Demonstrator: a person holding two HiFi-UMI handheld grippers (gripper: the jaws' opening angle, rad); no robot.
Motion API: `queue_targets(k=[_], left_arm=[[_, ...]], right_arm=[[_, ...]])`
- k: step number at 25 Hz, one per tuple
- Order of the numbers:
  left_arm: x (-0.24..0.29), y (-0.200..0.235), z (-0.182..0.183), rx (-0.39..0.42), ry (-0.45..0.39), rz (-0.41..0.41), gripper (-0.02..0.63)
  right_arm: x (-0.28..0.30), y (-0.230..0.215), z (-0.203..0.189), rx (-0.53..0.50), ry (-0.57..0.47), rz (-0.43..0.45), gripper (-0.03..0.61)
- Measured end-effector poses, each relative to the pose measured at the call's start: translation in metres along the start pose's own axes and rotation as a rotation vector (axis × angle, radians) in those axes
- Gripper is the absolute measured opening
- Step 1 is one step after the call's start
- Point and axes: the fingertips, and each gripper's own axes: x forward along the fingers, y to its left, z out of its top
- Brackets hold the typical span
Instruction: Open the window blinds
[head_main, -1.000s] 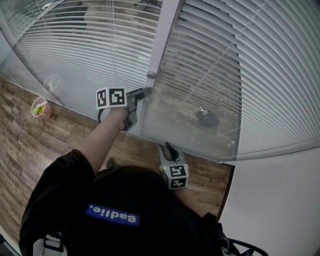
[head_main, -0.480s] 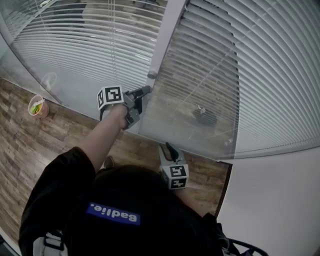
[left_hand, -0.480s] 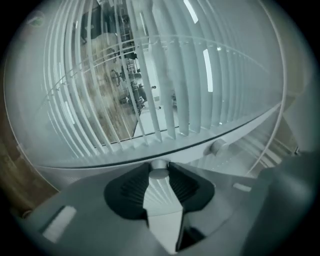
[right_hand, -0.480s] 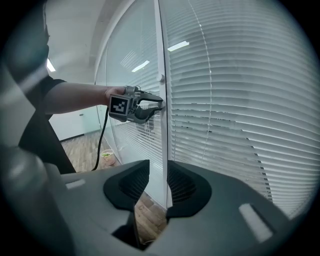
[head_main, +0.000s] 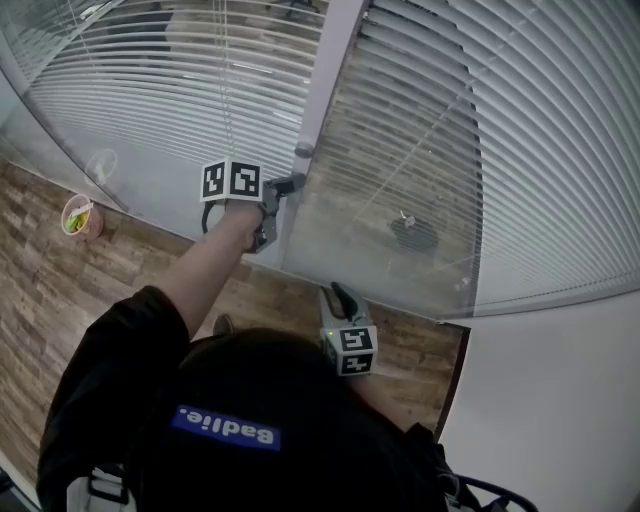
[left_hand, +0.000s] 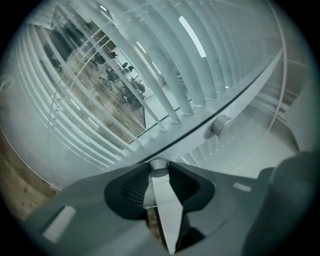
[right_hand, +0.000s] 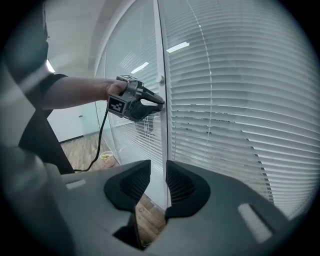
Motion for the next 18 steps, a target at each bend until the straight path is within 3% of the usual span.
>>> queue_targets(k=[18], left_arm=[[0.0035,0.0029,-0.0082,0.427,0.244,0.266,0.129]], right_arm=[[-0.0024,-0.0024,-0.0026,-0.01,0.002,0.002,0.078]])
